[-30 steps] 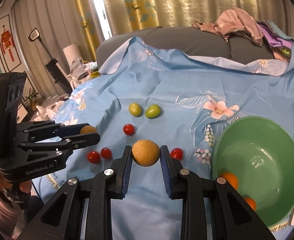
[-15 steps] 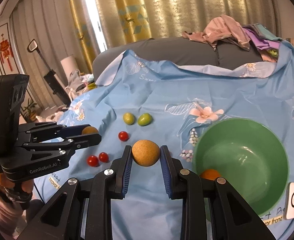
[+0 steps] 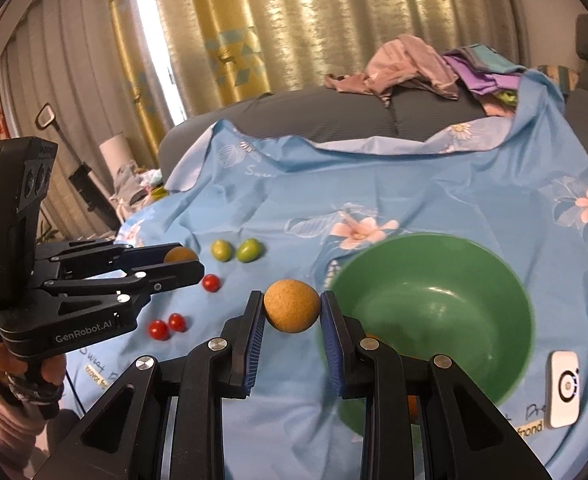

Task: Organize fruits
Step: 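Carry both yellow-orange fruits over the green bowl and open both grippers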

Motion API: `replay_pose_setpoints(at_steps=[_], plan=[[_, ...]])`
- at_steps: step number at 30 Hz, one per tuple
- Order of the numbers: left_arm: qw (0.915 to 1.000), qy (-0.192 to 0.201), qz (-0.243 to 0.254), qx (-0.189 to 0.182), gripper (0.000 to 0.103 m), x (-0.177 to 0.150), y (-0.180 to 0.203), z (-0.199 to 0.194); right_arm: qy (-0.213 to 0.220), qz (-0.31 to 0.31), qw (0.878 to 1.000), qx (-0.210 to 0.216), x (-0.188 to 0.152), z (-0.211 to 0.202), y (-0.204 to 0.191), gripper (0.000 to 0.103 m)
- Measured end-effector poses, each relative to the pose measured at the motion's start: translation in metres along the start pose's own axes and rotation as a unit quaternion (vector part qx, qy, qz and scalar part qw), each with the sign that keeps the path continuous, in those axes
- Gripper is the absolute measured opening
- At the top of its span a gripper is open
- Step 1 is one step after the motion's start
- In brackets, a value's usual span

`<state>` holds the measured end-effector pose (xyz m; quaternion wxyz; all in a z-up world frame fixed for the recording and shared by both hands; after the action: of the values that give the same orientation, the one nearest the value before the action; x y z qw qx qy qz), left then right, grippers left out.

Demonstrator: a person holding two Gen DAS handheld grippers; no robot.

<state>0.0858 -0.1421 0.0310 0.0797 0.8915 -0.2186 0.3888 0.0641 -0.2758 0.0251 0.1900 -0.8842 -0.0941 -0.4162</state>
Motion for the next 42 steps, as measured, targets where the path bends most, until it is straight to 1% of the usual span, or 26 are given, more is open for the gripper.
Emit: replay_pose_setpoints(at_steps=[7,19,30,42], plan=[[0.9993,-0.005,0.028,-0.023,0.026,0.016,0.029,0.019,0.005,0.021,1.0,-0.018,-0.002,-0.006,0.028,0.03],[0.9967,-0.023,0.06,-0.048,0.026,0.03,0.063,0.052,0.009,0.049,0.998,-0.039,-0.007,-0.008,0.065,0.03],[0.9928,-0.052,0.09,-0.06,0.026,0.035,0.088,0.085,0.002,0.079,0.995,-0.053,-0.016,-0.004,0.094,0.03],[0.9894,-0.07,0.111,-0.061,0.026,0.037,0.103,0.106,-0.005,0.094,0.994,-0.057,-0.021,0.002,0.109,0.03]])
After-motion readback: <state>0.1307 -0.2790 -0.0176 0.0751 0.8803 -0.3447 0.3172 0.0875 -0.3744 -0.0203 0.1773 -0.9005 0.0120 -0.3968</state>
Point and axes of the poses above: each gripper's, at about its wrist camera, not at the fingertips, and z roughly the way its jaws point, y to its right, x to its top, the point moved 4 cm from there along z, roughly the way its jaws point, and after that the axes turned 5 degrees about z, right-handed, at the moved point
